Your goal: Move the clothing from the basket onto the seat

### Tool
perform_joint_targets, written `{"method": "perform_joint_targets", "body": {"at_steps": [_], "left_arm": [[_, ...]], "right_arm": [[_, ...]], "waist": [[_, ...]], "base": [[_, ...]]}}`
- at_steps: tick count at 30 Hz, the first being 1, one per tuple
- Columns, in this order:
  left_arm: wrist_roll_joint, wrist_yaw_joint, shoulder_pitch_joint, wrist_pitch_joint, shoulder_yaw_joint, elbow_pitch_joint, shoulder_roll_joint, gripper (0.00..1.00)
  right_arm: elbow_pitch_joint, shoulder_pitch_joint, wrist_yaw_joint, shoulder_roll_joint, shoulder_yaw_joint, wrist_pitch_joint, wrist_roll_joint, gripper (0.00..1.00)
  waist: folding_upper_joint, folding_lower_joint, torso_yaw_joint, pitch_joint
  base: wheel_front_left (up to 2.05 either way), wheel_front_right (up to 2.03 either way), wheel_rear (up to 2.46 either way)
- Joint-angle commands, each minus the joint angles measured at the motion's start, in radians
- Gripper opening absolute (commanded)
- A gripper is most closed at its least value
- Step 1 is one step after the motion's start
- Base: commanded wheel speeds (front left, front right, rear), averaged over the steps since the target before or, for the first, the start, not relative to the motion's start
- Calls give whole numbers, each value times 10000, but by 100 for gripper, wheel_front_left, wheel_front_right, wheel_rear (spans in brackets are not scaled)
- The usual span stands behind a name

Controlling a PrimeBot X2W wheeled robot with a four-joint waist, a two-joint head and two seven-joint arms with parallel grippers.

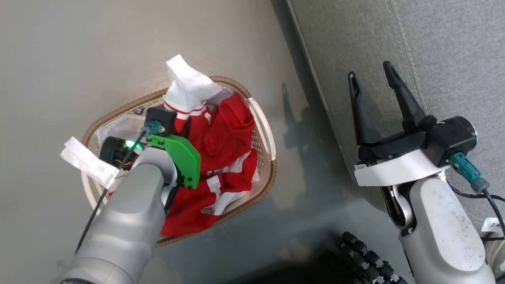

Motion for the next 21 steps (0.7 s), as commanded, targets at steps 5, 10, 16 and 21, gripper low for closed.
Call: {"method": "perform_joint_targets", "body": {"at_steps": [5, 10, 16, 21], "left_arm": [[-398, -28, 556, -474, -656, -647, 295, 0], [-500, -28, 900, -762, -1236, -1301, 649, 0], [-258, -28, 1143, -885, -1982, -2577, 1250, 0], [-119, -27, 896, -896, -2661, -3737, 1962, 0]], "right_arm": [[193, 227, -10, -31, -99, -49, -242, 100], [432, 539, -10, -33, -210, -48, -512, 100], [843, 1208, -10, -34, -346, -49, -782, 100], [1065, 1793, -10, -36, -407, -48, -937, 100]], "waist": [[0, -1, 551, -826], [0, -1, 1057, -1792], [0, -1, 1682, -3339], [0, -1, 2042, -4497]], "base": [[0, 0, 0], [0, 0, 0], [0, 0, 0], [0, 0, 0]]}}
